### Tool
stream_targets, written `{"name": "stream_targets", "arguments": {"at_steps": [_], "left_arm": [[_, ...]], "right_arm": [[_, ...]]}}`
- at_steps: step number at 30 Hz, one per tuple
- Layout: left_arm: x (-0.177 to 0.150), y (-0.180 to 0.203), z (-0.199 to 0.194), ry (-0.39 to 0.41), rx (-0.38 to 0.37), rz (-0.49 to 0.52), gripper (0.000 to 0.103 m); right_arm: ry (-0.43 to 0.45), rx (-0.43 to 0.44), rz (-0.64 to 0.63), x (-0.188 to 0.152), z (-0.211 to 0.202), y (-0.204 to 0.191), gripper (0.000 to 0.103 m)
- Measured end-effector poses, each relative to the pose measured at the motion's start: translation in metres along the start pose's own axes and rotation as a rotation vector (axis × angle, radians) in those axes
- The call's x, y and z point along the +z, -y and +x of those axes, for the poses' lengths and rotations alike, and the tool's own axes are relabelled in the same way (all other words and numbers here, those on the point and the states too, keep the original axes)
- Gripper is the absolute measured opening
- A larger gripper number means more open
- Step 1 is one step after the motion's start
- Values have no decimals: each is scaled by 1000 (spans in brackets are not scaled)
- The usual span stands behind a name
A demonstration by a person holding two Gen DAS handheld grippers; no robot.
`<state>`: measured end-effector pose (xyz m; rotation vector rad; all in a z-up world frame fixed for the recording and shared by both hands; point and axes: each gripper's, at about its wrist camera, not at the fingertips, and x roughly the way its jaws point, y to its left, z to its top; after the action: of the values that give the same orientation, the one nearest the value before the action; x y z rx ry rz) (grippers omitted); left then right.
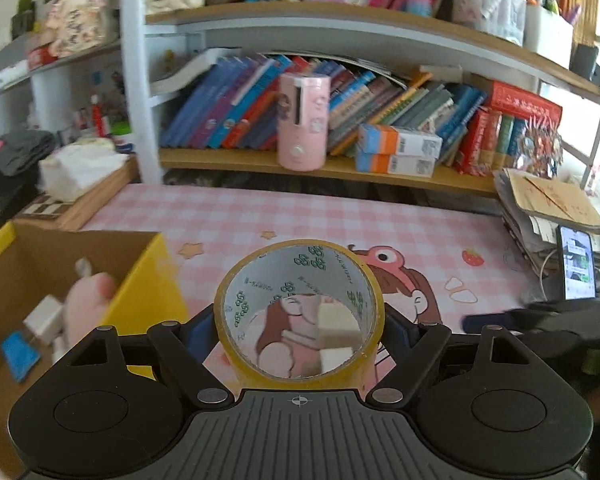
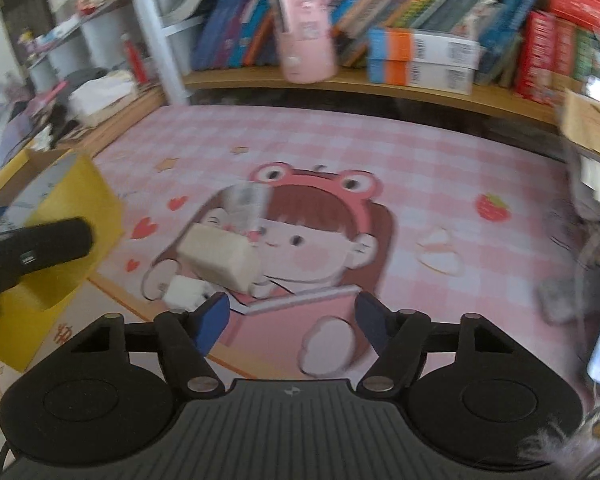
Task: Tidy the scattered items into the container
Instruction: 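Pull the white charger from the tape roll with the right tool while the left holds it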
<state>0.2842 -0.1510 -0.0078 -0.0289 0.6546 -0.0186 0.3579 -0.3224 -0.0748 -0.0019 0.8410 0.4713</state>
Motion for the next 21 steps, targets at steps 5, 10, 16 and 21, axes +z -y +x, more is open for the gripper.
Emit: {"name": "stream_targets", "arguments": {"at_steps": [5,10,16,21], "left_arm": [[-7,-9,-21,8,31,-37,82],[-11,-14,-31,12,31,-68,83],[-16,-22,-43,27,16,-115,83],[-18,-22,-48,22,3,-115,83]], "right_arm": [[-37,84,-6,4,13,-12,56],[-70,137,-49,-4,30,-37,53],[-75,127,-93,-9,42,-54,53],[-52,75,-58,-12,54,-61,53]]}}
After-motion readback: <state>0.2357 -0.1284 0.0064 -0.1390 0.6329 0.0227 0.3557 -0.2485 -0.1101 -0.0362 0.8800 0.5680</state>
